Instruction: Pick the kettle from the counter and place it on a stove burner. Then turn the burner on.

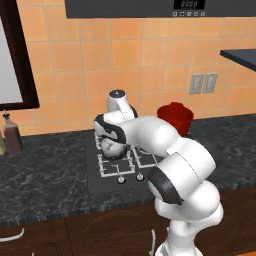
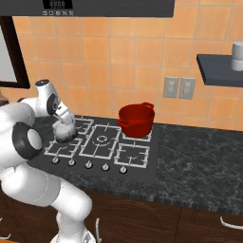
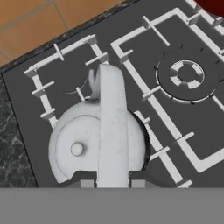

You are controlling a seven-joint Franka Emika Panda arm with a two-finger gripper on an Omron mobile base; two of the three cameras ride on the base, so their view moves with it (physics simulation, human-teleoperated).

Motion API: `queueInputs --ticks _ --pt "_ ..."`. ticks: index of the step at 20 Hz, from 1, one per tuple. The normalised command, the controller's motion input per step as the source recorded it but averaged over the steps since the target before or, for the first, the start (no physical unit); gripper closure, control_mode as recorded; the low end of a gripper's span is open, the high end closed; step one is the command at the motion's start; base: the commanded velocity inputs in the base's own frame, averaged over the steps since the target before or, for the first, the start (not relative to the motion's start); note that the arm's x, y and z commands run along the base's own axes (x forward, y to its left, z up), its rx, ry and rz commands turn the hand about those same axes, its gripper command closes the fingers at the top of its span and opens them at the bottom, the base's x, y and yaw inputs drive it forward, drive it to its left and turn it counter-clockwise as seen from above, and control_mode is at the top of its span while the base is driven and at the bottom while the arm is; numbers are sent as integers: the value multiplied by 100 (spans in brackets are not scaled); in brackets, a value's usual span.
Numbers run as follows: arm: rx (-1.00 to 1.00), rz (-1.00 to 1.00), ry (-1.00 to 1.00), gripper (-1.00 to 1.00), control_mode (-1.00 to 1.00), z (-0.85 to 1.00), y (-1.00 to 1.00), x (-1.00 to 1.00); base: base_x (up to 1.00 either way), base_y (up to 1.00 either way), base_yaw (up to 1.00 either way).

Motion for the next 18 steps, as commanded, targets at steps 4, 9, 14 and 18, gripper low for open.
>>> queueInputs --ticks 4,9,14,18 --pt "19 0 0 100 -100 -15 0 -11 0 0 0" --pt "13 0 -2 100 -100 -12 -9 -12 0 0 0" --pt "-10 0 0 100 -100 -43 0 0 0 0 0" --pt "-1 0 0 100 -100 -14 0 0 0 0 0"
